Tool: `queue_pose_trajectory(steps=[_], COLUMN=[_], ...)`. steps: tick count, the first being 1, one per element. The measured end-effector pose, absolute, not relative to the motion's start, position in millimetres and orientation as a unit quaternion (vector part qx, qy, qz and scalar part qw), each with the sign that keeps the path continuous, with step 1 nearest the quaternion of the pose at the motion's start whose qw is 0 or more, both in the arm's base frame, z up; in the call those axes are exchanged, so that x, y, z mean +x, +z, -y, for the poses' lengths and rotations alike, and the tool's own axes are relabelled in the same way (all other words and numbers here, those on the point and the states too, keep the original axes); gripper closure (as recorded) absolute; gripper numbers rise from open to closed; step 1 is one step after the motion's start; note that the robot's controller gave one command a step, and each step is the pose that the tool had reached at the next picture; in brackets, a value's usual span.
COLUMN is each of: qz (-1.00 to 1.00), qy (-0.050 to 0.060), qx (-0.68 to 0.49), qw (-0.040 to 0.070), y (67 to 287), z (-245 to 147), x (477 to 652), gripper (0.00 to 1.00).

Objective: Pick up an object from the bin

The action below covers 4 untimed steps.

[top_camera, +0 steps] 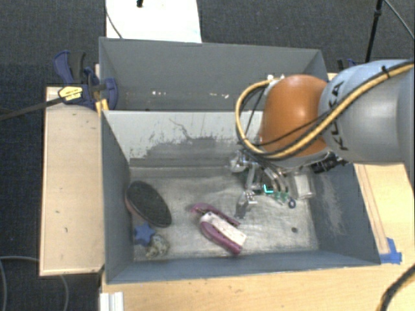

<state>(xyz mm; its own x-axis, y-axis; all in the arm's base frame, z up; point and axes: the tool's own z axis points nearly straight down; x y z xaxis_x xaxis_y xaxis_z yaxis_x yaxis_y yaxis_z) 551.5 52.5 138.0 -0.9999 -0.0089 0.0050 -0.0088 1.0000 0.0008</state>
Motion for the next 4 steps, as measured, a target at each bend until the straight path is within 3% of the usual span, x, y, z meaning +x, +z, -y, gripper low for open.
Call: queue_pose_trajectory(steps=[1, 2, 3, 4], qz=[1.000, 1.000, 0.988, 0.935], qy=[-0.002, -0.001, -0.001, -0.002], qx=[0.012, -0.007, -0.156, -0.354], qw=[-0.002, -0.003, -0.003, -0.003], y=[69, 102, 113, 72], z=[-116, -97, -93, -89], x=[488.5, 479.7, 484.1, 481.4], gripper=[0.00, 0.00, 0.00, 0.00])
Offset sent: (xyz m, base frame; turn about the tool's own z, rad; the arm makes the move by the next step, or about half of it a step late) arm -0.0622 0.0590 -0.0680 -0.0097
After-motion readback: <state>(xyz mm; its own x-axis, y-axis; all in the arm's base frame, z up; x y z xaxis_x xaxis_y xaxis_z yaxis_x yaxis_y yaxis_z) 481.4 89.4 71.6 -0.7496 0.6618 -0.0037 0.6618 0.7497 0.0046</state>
